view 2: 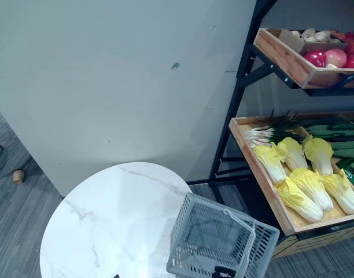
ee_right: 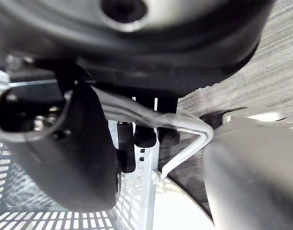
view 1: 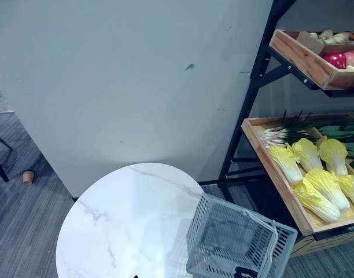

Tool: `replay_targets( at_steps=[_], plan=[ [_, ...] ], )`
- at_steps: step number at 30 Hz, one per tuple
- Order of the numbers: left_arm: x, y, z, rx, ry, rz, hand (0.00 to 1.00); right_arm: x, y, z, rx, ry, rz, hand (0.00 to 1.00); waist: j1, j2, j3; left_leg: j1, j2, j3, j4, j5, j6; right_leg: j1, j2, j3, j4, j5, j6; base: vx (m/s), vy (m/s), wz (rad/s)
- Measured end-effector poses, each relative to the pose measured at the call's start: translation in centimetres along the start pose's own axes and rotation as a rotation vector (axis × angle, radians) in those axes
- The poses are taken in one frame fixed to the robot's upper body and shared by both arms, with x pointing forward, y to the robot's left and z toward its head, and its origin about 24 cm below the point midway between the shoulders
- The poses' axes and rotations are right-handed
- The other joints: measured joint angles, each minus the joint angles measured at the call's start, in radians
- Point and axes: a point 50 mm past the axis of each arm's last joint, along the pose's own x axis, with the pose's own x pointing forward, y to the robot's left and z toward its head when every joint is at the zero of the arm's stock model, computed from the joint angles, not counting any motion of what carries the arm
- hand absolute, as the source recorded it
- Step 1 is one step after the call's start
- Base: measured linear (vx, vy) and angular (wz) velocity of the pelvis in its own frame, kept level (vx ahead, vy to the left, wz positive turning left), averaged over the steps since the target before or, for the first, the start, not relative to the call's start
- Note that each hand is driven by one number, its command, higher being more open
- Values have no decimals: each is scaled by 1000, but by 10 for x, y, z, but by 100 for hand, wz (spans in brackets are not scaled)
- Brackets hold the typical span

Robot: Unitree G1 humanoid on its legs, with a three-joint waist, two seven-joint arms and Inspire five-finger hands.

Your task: Pick vegetable in the basket

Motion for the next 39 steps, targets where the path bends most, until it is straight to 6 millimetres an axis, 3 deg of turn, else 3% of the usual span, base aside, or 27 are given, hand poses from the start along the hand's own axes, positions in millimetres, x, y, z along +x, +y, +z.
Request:
replay_targets(
  at_steps=[9,15,18,23,27,33,39],
  plan=[
    [-1,12,4,-25,10,55,100,-5,-35,-47,225,178,-210,0,0,-13,5,54,5,43,-23,-9,-3,26,14,32,-11,-4,-7,60,4,-12],
    [-5,25,10,-50,1,94,100,-19,-62,-62,628,156,-407,0,-4,-24,10,99,12,105,-21,-33,-8,27,34,87,8,-14,-19,1,2,-29],
    [-5,24,9,-54,4,93,100,-29,-72,-76,744,192,-497,0,-18,-27,11,105,12,119,-26,-36,-9,24,37,97,10,-20,-22,0,3,-13],
    [-6,25,4,-67,19,101,100,-31,-61,-92,863,240,-524,0,-44,-23,10,113,14,130,-40,-40,-11,19,44,106,9,-20,-18,14,1,-9],
    [-4,22,6,-61,16,92,100,-29,-48,-98,842,250,-490,0,-44,-22,12,114,14,131,-40,-44,-11,19,45,107,9,-21,-18,3,0,-1],
    [-2,19,6,-60,15,87,100,-11,-19,-86,731,224,-360,0,-41,-18,14,92,13,101,-23,-45,-10,20,34,79,9,-23,-17,-22,-10,13],
    [0,12,1,-41,31,70,100,-4,-14,-75,665,197,-318,0,-17,-1,21,76,12,42,2,-45,-8,35,18,26,30,-44,-13,-39,-26,27]
  ],
)
